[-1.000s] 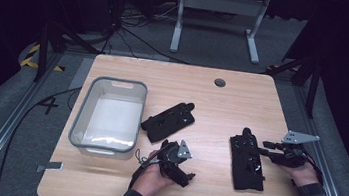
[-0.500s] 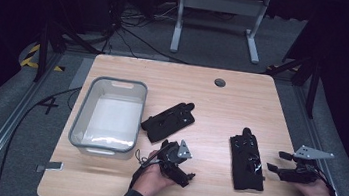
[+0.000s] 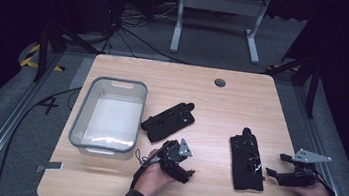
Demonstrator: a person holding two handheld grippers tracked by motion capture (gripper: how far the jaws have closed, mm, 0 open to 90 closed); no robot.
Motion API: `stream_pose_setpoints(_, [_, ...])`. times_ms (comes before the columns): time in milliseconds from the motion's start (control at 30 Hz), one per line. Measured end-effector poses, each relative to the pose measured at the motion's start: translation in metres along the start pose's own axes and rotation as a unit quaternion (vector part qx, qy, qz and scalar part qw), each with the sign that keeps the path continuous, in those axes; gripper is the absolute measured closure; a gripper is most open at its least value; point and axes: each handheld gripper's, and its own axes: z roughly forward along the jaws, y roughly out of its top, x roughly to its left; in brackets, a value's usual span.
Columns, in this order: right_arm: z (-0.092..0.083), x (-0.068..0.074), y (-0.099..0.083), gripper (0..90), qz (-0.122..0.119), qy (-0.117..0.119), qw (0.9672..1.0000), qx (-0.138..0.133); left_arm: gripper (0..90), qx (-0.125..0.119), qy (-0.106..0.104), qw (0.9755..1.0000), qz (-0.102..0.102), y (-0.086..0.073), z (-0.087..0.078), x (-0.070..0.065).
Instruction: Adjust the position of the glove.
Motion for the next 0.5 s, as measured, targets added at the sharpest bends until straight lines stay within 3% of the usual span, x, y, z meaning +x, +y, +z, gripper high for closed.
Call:
stream_pose_setpoints(67, [0.000,0.000,0.000,13.6,0.000,0.000,1.0000,0.000,21.5,0.009,0.003,0.9999,-0.010,0.002,-0.002,0.002])
stream_pose_setpoints(167, [0.000,0.000,0.000,13.6,0.000,0.000,1.0000,0.000,35.5,0.006,0.002,0.9998,-0.021,0.006,-0.006,0.008])
stream_pose_setpoints(300, [0.000,0.000,0.000,13.3,-0.001,0.000,1.0000,0.000,54.0,-0.003,0.026,0.9995,-0.016,0.014,-0.011,0.014])
stream_pose_setpoints(433, [0.000,0.000,0.000,13.2,-0.001,0.001,1.0000,0.001,72.5,-0.008,0.048,0.9985,-0.026,0.020,-0.014,0.022])
stream_pose_setpoints(500, [0.000,0.000,0.000,13.2,0.000,0.001,1.0000,0.001,76.2,-0.008,0.052,0.9981,-0.032,0.022,-0.014,0.025])
